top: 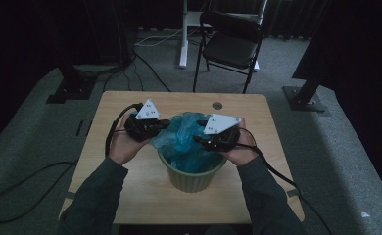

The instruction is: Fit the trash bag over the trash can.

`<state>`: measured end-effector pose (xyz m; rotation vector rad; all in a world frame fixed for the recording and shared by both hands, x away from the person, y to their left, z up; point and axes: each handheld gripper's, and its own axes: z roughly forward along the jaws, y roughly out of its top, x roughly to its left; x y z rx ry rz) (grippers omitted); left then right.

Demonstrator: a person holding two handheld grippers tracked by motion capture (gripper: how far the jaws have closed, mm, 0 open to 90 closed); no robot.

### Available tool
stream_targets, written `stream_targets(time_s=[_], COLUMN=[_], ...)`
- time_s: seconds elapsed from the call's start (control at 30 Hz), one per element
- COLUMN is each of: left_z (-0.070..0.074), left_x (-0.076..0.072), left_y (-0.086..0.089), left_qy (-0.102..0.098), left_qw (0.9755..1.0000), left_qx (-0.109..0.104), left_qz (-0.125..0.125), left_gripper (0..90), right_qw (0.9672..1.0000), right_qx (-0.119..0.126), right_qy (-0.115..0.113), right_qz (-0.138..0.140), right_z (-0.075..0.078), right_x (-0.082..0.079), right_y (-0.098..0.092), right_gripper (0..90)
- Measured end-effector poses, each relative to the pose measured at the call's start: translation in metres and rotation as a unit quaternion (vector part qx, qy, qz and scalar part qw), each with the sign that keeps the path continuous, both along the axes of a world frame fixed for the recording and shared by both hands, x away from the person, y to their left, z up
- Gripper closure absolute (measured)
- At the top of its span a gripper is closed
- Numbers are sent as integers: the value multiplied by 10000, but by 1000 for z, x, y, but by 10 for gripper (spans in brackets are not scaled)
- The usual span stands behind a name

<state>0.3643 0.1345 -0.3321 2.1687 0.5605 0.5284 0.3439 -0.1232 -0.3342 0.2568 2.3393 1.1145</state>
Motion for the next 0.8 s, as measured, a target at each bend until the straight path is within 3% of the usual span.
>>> stream_targets(time_s=[0.4,0.47,0.63,0.77,0.8], left_z=[1,1,-1,-5,-5], left_x=[-3,-4,-3,-1,-1], left_y=[-4,-3,-1,4,4], left_qy=[-47,-43,-22,19,19], left_qw=[9999,10000,10000,10000,10000], left_qx=[24,18,21,78,78], left_qz=[-90,-68,-50,56,56], left_gripper=[881,882,882,881,881], right_qw=[9998,9999,9991,9958,9958], right_qx=[-110,-85,-7,182,182], right_qy=[44,73,106,152,152], right_qz=[132,-54,-405,-890,-890], right_z=[-4,-3,1,9,9], right_x=[0,2,7,14,14], right_y=[5,3,-4,-15,-15], right_gripper=[816,899,900,900,900])
